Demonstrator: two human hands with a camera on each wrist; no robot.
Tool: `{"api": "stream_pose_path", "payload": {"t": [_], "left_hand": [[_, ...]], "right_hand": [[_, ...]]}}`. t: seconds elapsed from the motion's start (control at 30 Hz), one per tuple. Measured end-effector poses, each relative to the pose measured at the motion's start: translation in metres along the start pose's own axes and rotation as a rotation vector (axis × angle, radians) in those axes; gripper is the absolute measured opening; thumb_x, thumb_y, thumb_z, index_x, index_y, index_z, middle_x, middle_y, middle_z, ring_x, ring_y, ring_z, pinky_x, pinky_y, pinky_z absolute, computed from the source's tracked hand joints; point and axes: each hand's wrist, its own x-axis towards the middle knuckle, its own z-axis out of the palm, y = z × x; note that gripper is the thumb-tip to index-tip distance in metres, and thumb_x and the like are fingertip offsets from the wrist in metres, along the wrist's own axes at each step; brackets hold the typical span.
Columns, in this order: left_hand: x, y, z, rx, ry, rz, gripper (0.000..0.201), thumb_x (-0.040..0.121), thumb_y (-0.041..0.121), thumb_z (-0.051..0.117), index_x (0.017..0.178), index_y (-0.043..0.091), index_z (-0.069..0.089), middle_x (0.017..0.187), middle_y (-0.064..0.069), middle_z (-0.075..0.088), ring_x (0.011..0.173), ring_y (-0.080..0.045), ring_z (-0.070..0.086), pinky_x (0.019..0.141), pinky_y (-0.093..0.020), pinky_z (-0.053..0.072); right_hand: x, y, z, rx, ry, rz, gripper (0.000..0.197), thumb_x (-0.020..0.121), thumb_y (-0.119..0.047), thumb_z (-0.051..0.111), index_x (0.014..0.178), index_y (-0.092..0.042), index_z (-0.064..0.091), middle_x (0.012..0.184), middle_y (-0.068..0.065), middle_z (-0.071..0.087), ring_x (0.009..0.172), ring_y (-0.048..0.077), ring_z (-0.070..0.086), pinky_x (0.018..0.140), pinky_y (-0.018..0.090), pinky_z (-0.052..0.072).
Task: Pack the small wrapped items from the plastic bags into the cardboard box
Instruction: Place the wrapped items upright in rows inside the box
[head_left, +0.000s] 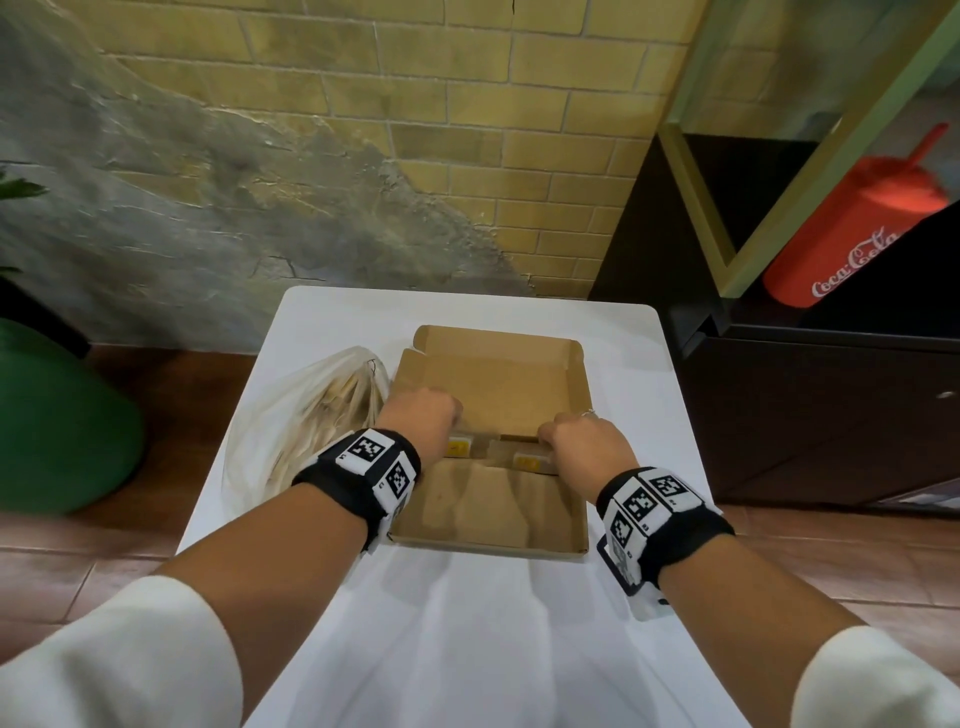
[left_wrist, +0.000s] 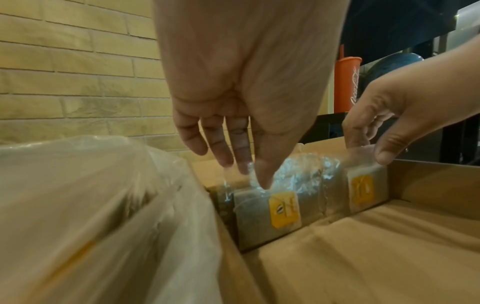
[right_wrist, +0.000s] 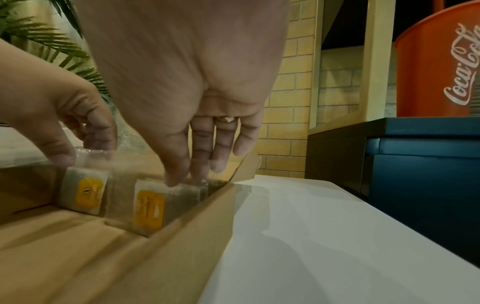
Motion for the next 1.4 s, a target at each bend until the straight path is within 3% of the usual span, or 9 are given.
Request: {"api": "stream_pose_path", "payload": {"t": [0.07, 0.13, 0.27, 0.4, 0.6, 0.83, 1.1, 1.23, 1.4], "left_hand": [[0.000, 0.001, 0.002, 0.035, 0.005, -0.002, 0.028, 0.085, 0.000, 0.046, 0.106, 0.013, 0.061, 0.104, -0.007, 0.060, 0.090, -0.024, 0.055, 0.069, -0.029, 0.042], [0.002, 0.000, 0.004, 0.031, 0.000, -0.025, 0.021, 0.084, 0.000, 0.047, 0.094, 0.013, 0.061, 0.095, -0.007, 0.059, 0.082, -0.024, 0.054, 0.069, -0.030, 0.044], [0.003, -0.003, 0.005, -0.011, -0.014, -0.045, 0.018, 0.082, -0.001, 0.047, 0.077, 0.015, 0.054, 0.083, -0.004, 0.053, 0.073, -0.023, 0.050, 0.064, -0.029, 0.042], [0.002, -0.003, 0.007, -0.043, -0.017, -0.049, 0.021, 0.082, -0.001, 0.047, 0.085, 0.015, 0.060, 0.088, -0.004, 0.055, 0.077, -0.023, 0.053, 0.066, -0.029, 0.044], [0.000, -0.003, 0.008, -0.031, -0.019, -0.030, 0.025, 0.082, -0.003, 0.046, 0.092, 0.013, 0.063, 0.090, -0.004, 0.056, 0.077, -0.023, 0.053, 0.067, -0.029, 0.045], [-0.002, -0.003, 0.006, 0.066, -0.037, -0.034, 0.020, 0.089, 0.007, 0.048, 0.097, 0.012, 0.066, 0.100, -0.007, 0.063, 0.089, -0.024, 0.062, 0.080, -0.034, 0.053], [-0.009, -0.002, 0.002, 0.080, -0.031, -0.028, 0.024, 0.084, -0.004, 0.046, 0.094, 0.009, 0.064, 0.095, -0.009, 0.061, 0.087, -0.025, 0.060, 0.079, -0.032, 0.052], [-0.009, -0.002, 0.002, 0.041, -0.035, -0.032, 0.024, 0.084, -0.005, 0.046, 0.093, 0.009, 0.064, 0.086, -0.006, 0.054, 0.078, -0.023, 0.052, 0.076, -0.031, 0.049], [-0.011, -0.003, 0.001, -0.027, -0.064, -0.022, 0.030, 0.082, -0.007, 0.043, 0.097, 0.009, 0.064, 0.090, -0.006, 0.054, 0.082, -0.025, 0.053, 0.077, -0.030, 0.047]], "right_hand": [[0.000, -0.001, 0.001, 0.006, -0.017, 0.004, 0.028, 0.087, 0.002, 0.041, 0.106, -0.009, 0.059, 0.104, 0.011, 0.060, 0.096, 0.030, 0.055, 0.074, 0.033, 0.042], [0.000, 0.000, 0.002, 0.023, -0.015, 0.001, 0.027, 0.087, 0.002, 0.042, 0.103, -0.010, 0.060, 0.102, 0.010, 0.060, 0.095, 0.030, 0.056, 0.073, 0.032, 0.042], [-0.002, 0.005, -0.005, 0.257, 0.113, 0.015, 0.021, 0.088, -0.003, 0.047, 0.098, -0.011, 0.065, 0.099, 0.008, 0.062, 0.095, 0.029, 0.056, 0.075, 0.029, 0.038], [-0.007, 0.009, -0.018, 0.453, 0.284, 0.028, 0.020, 0.090, -0.006, 0.050, 0.093, -0.007, 0.069, 0.095, 0.008, 0.065, 0.092, 0.026, 0.055, 0.080, 0.030, 0.038], [-0.003, 0.008, -0.012, 0.297, 0.174, 0.007, 0.021, 0.091, -0.007, 0.045, 0.096, -0.009, 0.066, 0.098, 0.007, 0.064, 0.093, 0.026, 0.054, 0.072, 0.027, 0.034], [-0.004, 0.010, -0.005, 0.165, 0.122, 0.062, 0.023, 0.085, 0.001, 0.046, 0.097, -0.011, 0.062, 0.096, 0.007, 0.061, 0.088, 0.026, 0.057, 0.068, 0.027, 0.034], [-0.004, 0.011, -0.006, 0.146, 0.140, 0.080, 0.019, 0.083, 0.000, 0.048, 0.094, -0.009, 0.060, 0.094, 0.009, 0.061, 0.086, 0.028, 0.055, 0.065, 0.028, 0.031], [-0.004, 0.013, -0.005, 0.172, 0.139, 0.096, 0.017, 0.085, -0.002, 0.048, 0.094, -0.010, 0.060, 0.096, 0.010, 0.061, 0.089, 0.029, 0.056, 0.066, 0.028, 0.031], [-0.005, 0.013, -0.003, 0.228, 0.152, 0.132, 0.021, 0.086, -0.002, 0.047, 0.099, -0.010, 0.061, 0.099, 0.011, 0.061, 0.092, 0.029, 0.055, 0.075, 0.032, 0.038]]}}
